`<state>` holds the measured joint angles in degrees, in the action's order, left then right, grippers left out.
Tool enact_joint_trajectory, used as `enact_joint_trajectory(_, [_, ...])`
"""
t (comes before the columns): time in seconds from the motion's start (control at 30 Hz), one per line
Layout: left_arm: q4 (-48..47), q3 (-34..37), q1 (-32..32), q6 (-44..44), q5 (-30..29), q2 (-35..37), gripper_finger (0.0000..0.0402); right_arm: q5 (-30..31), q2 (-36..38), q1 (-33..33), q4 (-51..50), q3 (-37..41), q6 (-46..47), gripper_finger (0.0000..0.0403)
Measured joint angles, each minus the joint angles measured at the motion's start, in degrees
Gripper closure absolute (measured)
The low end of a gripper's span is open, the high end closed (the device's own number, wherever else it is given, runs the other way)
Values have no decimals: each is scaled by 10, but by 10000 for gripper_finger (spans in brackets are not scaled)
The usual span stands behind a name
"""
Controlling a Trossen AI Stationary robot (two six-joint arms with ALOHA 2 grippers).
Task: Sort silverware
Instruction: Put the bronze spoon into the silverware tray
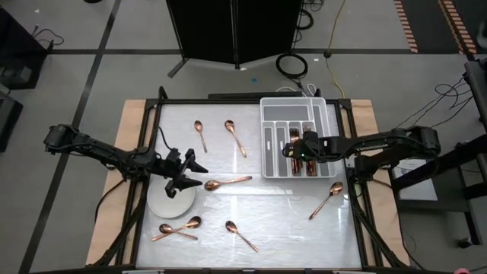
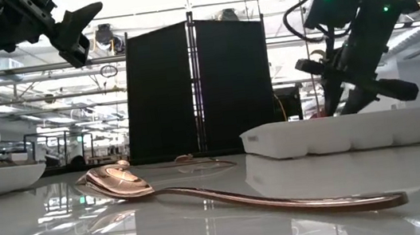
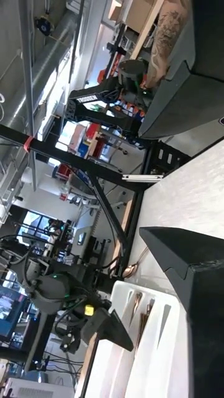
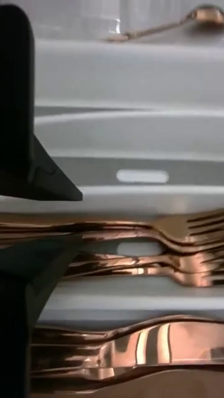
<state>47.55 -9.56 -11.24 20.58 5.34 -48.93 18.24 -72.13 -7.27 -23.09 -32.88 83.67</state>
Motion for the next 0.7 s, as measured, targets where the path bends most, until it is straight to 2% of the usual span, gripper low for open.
enact_joint_trajectory(0.23, [-13, 0, 0, -1, 0, 0, 160, -4, 67, -10, 7, 0, -66, 309])
enact_joint_trajectory(0.4, [-30, 0, 0, -31, 0, 0, 160, -16, 96, 7, 53, -18, -138, 310])
enact_joint_trajectory(0.6, [-56, 0, -1, -63, 17, 0, 160, -20, 69, 70, 148, -91, -260, 310])
enact_joint_trajectory(0.7, [-111, -15, -1, -81, 16, 0, 160, -15, 30, 110, 165, -140, -315, 310])
